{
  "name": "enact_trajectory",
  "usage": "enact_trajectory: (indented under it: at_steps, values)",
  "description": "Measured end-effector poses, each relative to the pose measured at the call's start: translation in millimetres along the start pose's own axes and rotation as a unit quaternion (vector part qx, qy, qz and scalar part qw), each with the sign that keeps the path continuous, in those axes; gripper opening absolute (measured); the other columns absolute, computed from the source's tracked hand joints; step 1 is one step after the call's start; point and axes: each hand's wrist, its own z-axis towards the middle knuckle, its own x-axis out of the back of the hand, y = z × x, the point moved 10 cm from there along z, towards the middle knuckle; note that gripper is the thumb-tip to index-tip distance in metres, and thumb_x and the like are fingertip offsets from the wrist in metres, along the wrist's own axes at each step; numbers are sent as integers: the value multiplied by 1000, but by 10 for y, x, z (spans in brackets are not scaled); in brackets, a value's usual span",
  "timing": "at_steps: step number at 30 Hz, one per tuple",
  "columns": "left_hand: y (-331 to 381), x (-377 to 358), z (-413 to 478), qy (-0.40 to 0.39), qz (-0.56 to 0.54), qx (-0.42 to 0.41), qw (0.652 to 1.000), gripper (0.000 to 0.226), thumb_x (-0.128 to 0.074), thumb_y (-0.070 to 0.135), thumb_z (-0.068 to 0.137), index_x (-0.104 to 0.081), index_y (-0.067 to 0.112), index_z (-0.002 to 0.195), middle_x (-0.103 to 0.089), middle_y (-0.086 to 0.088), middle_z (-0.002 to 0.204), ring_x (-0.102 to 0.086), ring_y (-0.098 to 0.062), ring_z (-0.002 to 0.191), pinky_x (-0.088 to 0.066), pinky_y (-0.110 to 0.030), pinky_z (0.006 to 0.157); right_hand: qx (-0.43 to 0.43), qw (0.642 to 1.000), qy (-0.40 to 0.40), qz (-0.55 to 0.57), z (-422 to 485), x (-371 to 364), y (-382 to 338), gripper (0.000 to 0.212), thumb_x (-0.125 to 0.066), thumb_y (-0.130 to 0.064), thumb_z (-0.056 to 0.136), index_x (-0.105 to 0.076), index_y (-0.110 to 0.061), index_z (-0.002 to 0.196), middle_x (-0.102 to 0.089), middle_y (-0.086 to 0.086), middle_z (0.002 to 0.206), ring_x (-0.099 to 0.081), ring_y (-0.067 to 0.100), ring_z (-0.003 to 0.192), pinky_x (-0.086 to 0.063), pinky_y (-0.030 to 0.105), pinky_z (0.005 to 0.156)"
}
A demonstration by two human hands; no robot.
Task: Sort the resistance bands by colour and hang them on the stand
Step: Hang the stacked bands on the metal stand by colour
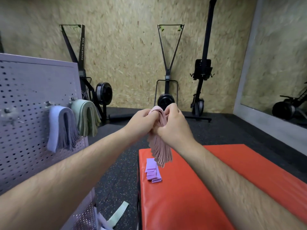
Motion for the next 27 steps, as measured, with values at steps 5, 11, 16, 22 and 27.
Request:
enact_trajectory:
  at_steps: [5,11,16,22,27]
  values:
    - [126,167,-112,-61,44,3,997,28,-36,22,87,-57,4,90,-47,-12,75,-41,-21,60,-34,-32,53,2,990,-99,104,-23,-190,-90,56,-86,-43,71,-46,-20,102,-63,4,98,-61,14,82,-46,25,69]
    - [234,454,-268,-89,136,-19,987,35,-37,20,97,-60,33,75,-59,7,85,-52,-11,83,-44,-33,82,-9,958,-150,244,-43,-322,-245,37,-76,-32,88,-51,-13,105,-59,8,94,-62,11,75,-55,29,64]
    - [351,621,-416,-99,248,-41,963,28,-38,30,92,-58,11,86,-52,-1,76,-47,-14,71,-43,-42,67,39,987,-110,107,-33,-355,-499,27,-72,-25,82,-51,-17,96,-60,-4,85,-53,6,66,-42,17,60]
    - [297,982,-584,-51,312,-4,949,32,-42,24,96,-54,-6,91,-56,-8,70,-50,-17,56,-42,-31,53,129,989,-68,-30,-65,-503,-914,20,-65,-25,86,-49,-15,94,-56,1,92,-56,25,83,-45,43,72]
    - [192,1429,-888,44,314,24,948,13,-56,32,91,-53,20,87,-57,8,74,-50,-4,61,-37,-17,53,207,975,-70,-46,-51,-685,-1358,19,-63,-23,88,-56,-12,101,-58,5,99,-55,26,91,-42,39,75]
